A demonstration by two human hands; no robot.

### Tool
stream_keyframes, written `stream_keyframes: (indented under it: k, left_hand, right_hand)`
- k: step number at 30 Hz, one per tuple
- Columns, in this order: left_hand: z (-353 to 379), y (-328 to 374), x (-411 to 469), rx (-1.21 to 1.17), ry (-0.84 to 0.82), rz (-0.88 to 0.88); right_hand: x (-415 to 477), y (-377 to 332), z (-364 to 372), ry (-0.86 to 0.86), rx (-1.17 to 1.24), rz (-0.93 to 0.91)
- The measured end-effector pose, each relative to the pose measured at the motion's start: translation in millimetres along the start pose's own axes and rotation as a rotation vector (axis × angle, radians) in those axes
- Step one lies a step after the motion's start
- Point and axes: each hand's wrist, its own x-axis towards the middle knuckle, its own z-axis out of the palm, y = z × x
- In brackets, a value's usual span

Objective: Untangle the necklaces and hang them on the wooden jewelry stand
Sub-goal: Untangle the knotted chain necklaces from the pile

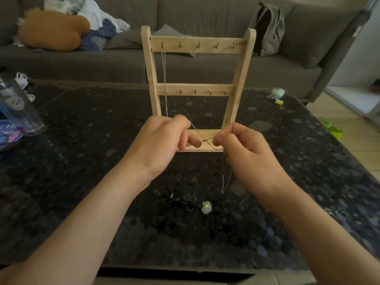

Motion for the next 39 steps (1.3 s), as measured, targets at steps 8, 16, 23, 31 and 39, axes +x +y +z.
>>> stream_keyframes:
  k: [8, 16, 23, 31, 39]
  left_hand:
    - [1.0, -6.8, -3.4, 0.038, -0.014, 0.157]
    - [11.6, -13.7, 0.0, -0.256, -0.06, -0.063]
    - [14.9, -19.2, 3.4, -0.239, -0.045, -0.211]
    - [14.9, -21.2, -0.6, -0.061, 0.061, -0.095]
    - [15.9, -20.5, -0.1, -0.089, 0.055, -0.091]
  right_hand:
    - [-0.6, -3.8, -3.8, -0.006, 0.053, -0.023]
    - [0.1, 0.6, -2.9, 0.029, 0.134, 0.036]
    - [2.1, 15.7, 0.6, 0.101, -0.05, -0.119]
    - [2.8, 29.4, 12.8, 0.316, -0.363, -0.351]
    - [2.0, 27.6, 14.2, 0.316, -0.386, -0.439]
